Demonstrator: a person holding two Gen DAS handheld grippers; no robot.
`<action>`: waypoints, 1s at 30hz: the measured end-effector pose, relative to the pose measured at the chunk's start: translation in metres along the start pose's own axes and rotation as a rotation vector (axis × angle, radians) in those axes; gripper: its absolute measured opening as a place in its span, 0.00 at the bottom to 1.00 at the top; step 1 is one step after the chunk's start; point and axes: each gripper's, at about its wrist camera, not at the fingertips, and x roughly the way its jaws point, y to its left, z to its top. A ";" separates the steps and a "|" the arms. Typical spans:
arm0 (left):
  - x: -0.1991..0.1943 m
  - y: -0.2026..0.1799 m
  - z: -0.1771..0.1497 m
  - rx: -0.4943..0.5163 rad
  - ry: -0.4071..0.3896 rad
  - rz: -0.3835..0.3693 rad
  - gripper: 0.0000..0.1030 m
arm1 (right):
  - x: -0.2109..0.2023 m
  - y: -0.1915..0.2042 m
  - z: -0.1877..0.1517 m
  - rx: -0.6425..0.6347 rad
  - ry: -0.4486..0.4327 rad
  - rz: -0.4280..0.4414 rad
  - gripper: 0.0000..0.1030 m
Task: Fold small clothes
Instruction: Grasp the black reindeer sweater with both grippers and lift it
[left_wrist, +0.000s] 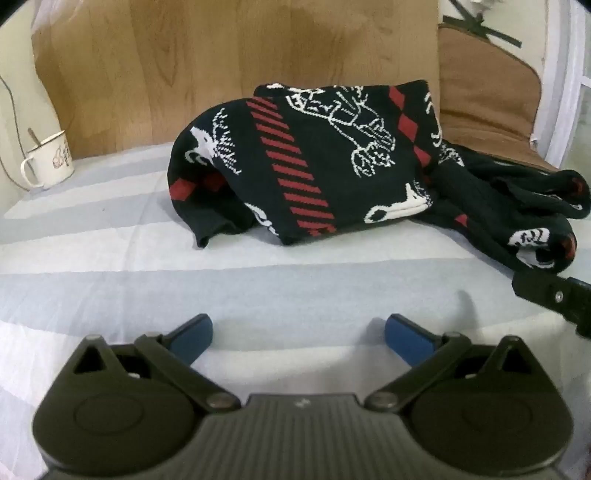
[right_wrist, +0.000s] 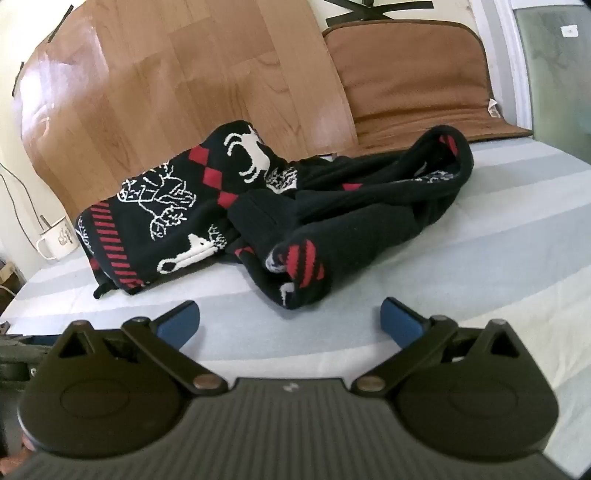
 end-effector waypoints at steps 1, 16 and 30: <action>0.000 0.000 -0.001 0.005 -0.011 -0.004 1.00 | -0.001 0.001 0.000 0.005 0.003 0.003 1.00; -0.055 0.064 -0.005 -0.045 -0.194 -0.102 1.00 | 0.033 0.031 0.118 -0.023 -0.024 0.180 0.73; -0.072 0.150 0.059 -0.139 -0.358 -0.084 1.00 | 0.047 0.011 0.156 -0.184 0.004 0.070 0.10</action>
